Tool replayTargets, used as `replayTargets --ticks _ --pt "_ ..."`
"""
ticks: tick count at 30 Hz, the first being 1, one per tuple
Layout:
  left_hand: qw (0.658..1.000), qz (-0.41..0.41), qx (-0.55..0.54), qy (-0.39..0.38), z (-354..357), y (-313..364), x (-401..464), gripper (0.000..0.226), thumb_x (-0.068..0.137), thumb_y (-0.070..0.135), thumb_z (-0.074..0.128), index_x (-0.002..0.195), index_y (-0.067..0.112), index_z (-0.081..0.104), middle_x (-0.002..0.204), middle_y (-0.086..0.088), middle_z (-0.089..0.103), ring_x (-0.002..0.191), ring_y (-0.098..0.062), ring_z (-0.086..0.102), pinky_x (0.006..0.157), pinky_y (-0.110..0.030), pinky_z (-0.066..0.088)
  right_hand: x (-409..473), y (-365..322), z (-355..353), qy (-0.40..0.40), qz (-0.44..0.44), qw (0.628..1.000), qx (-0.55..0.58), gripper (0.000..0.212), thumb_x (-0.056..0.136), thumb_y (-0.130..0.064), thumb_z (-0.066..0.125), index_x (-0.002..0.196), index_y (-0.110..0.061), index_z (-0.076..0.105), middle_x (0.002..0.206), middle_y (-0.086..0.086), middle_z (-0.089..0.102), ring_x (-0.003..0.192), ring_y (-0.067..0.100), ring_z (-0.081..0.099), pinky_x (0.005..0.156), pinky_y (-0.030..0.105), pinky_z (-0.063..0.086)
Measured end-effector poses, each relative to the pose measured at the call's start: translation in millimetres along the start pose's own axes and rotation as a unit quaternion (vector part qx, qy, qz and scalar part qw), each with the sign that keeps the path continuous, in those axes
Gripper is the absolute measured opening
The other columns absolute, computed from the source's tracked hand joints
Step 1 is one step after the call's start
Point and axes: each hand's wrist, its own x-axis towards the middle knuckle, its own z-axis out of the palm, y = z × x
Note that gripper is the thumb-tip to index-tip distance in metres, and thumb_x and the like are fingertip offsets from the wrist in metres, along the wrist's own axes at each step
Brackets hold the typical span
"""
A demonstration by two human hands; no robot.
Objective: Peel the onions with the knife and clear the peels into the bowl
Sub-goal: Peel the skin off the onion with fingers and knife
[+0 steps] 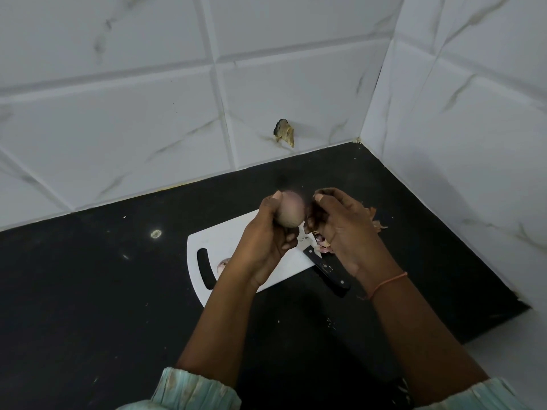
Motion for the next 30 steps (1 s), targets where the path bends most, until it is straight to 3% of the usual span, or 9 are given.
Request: replayTargets --ticks 3,6,9,12,14,20,25,27,30 --pt "1.0 -0.003 0.003 0.009 -0.4 -1.1 1.7 0.045 0.105 0.039 0.039 0.13 0.003 0.052 0.091 -0.013 0.057 0.056 -0.012 0.042 0.047 -0.022 0.033 -2.5 6.1 0.5 0.033 -0.003 0.999 0.033 0.016 0.1 -0.006 0.049 0.098 -0.008 0.065 0.073 0.009 0.064 0.062 0.018 0.059 0.057 0.029 0.053" --pt "0.999 0.015 0.045 0.024 -2.2 -2.0 2.5 0.044 0.105 0.039 0.04 0.131 0.005 0.049 0.09 -0.011 0.055 0.057 -0.012 0.044 0.051 -0.024 0.034 -6.8 9.9 -1.0 0.026 -0.088 0.99 -0.109 0.012 0.097 -0.019 0.058 0.101 -0.013 0.067 0.085 0.005 0.069 0.07 0.016 0.066 0.063 0.029 0.056" --pt "0.998 0.026 0.057 0.024 -1.7 -2.6 2.0 0.04 0.104 0.039 0.044 0.129 0.008 0.05 0.086 -0.006 0.057 0.059 -0.013 0.046 0.059 -0.028 0.036 -7.1 17.7 -3.2 0.039 -0.185 0.942 -0.277 0.02 0.086 -0.02 0.073 0.104 -0.015 0.068 0.097 -0.002 0.07 0.087 0.009 0.067 0.072 0.02 0.055" --pt "0.998 0.02 0.056 0.033 1.2 -5.1 3.2 0.043 0.103 0.038 0.045 0.131 0.006 0.05 0.089 -0.008 0.059 0.058 -0.014 0.047 0.061 -0.03 0.036 -3.4 22.1 -6.7 0.066 -0.225 0.926 -0.296 0.006 0.09 -0.014 0.07 0.095 -0.016 0.068 0.089 -0.006 0.069 0.082 0.006 0.067 0.07 0.019 0.054" --pt "0.998 0.016 0.057 0.038 4.1 -6.9 3.8 0.044 0.103 0.038 0.045 0.132 0.004 0.049 0.092 -0.011 0.058 0.058 -0.014 0.047 0.061 -0.03 0.036 -0.3 21.7 -10.1 0.076 -0.235 0.919 -0.307 0.008 0.091 -0.013 0.068 0.093 -0.021 0.066 0.086 -0.012 0.068 0.081 0.003 0.067 0.07 0.015 0.053" --pt "0.997 -0.008 0.051 0.052 9.5 -11.3 8.3 0.036 0.106 0.032 0.041 0.128 0.006 0.05 0.092 -0.011 0.059 0.058 -0.014 0.047 0.06 -0.028 0.037 6.3 26.1 -19.7 0.097 -0.21 0.926 -0.297 0.004 0.092 -0.012 0.066 0.093 -0.016 0.067 0.084 -0.008 0.068 0.075 0.001 0.066 0.064 0.012 0.052" --pt "0.997 -0.053 -0.024 0.044 12.1 -13.6 9.5 0.035 0.106 0.034 0.037 0.104 0.008 0.061 0.075 -0.007 0.06 0.054 -0.012 0.048 0.05 -0.022 0.043 15.1 33.3 -33.1 0.146 -0.131 0.951 -0.238 0.002 0.093 -0.009 0.065 0.094 -0.009 0.066 0.08 -0.001 0.07 0.066 0.006 0.069 0.06 0.02 0.055" --pt "0.998 -0.047 -0.022 0.039 10.8 -15.8 11.4 0.031 0.107 0.032 0.039 0.108 0.008 0.059 0.078 -0.007 0.059 0.057 -0.012 0.051 0.054 -0.022 0.046 23.8 39.5 -46.6 0.181 -0.11 0.938 -0.273 0.006 0.088 -0.011 0.07 0.09 -0.014 0.066 0.084 -0.002 0.07 0.072 0.007 0.068 0.064 0.02 0.056" --pt "0.998 -0.044 -0.029 0.036 10.1 -17.3 13.0 0.029 0.105 0.033 0.043 0.113 0.007 0.056 0.081 -0.006 0.059 0.059 -0.012 0.052 0.056 -0.022 0.048 34.5 49.3 -67.9 0.226 -0.092 0.89 -0.385 0.013 0.086 -0.007 0.071 0.095 -0.013 0.065 0.099 0.001 0.067 0.083 0.001 0.062 0.066 0.009 0.047"
